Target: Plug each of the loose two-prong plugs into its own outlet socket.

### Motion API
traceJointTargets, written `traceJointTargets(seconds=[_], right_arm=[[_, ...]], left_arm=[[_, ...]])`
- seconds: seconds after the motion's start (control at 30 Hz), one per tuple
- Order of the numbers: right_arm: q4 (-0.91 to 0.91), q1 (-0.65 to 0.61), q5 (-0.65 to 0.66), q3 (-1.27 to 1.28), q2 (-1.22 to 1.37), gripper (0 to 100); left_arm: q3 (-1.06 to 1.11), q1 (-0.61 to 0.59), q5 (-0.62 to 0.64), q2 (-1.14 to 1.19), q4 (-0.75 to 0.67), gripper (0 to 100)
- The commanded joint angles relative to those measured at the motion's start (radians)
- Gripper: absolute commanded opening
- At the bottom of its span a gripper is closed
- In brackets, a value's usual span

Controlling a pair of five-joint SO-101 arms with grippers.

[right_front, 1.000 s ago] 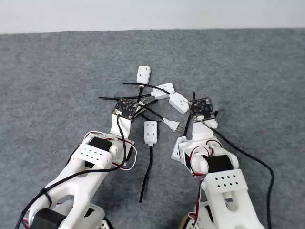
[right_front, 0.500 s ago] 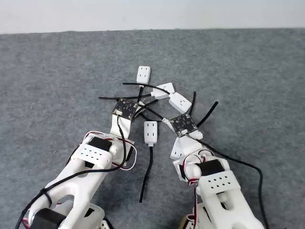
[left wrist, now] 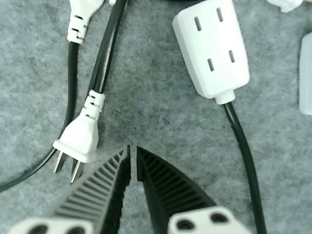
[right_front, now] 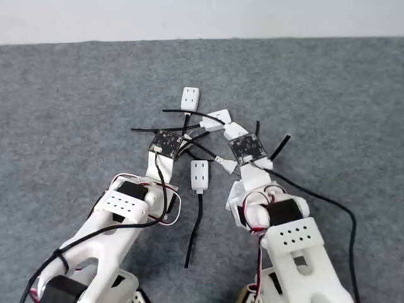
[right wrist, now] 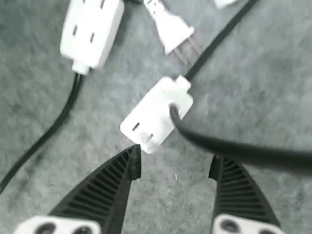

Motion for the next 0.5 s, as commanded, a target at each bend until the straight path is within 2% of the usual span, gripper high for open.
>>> traceJointTargets(seconds=[0.0, 0.2, 0.47], right_arm=[[-0.073, 0.001, -0.012, -0.063, -0.010, 16.5], [-0.116, 0.002, -0.003, -0.052, -0.008, 13.7], [-0.266, 0.024, 0.041, 0.040, -0.008, 13.3]], left_arm=[[-0.012, 0.006, -0.006, -0.035, -0.026, 1], [-0.012, 0.006, -0.006, -0.034, -0.026, 1], [-0.012, 0.006, -0.006, -0.034, -0.026, 1]])
